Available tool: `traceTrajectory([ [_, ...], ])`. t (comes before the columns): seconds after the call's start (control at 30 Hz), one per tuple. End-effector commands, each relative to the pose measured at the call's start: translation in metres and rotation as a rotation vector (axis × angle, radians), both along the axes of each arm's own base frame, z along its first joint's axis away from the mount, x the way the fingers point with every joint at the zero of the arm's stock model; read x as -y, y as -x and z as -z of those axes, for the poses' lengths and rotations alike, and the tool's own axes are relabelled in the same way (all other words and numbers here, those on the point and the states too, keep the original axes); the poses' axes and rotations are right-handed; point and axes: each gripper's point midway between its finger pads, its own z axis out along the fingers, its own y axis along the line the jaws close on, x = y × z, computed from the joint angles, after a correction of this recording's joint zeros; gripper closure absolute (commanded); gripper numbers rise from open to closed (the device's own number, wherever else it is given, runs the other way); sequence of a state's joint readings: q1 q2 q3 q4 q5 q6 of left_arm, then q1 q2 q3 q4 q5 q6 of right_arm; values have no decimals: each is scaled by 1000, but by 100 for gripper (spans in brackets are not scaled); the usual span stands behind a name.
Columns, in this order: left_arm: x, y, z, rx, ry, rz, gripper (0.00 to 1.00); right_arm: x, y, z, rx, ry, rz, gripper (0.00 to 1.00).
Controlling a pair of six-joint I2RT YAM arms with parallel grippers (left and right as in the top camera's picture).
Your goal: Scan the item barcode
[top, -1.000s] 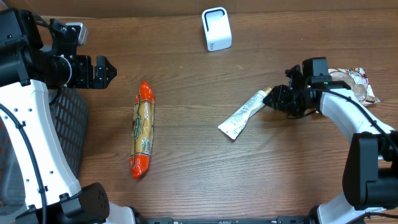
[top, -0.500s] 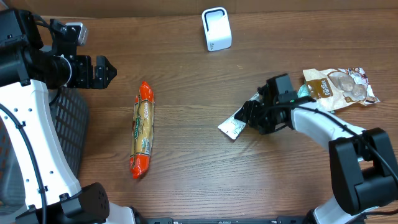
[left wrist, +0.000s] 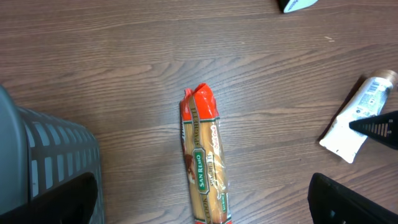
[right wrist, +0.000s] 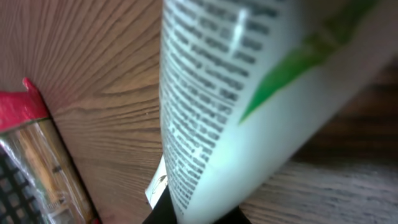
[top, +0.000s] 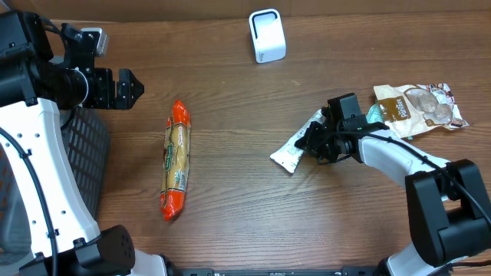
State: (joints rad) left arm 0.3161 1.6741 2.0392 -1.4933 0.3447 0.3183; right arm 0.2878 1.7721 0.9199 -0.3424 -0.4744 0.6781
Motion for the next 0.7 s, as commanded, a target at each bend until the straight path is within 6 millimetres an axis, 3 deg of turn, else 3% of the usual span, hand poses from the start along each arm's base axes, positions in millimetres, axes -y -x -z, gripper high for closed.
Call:
traceTrajectory([
  [0.0, 2, -1, -2, 12, -2, 26, 0, -15, 7, -6, 72, -64, -166, 96],
  [0.13, 2, -1, -2, 12, -2, 26, 0, -33, 22, -19, 125, -159, -336, 96],
  [0.47, 2, -1, -2, 12, -3, 26, 0, -75, 65, -25, 188, -140, -654, 96],
  [0.67, 2, -1, -2, 12, -3, 26, 0, -91, 67, -31, 258, -22, -774, 96],
])
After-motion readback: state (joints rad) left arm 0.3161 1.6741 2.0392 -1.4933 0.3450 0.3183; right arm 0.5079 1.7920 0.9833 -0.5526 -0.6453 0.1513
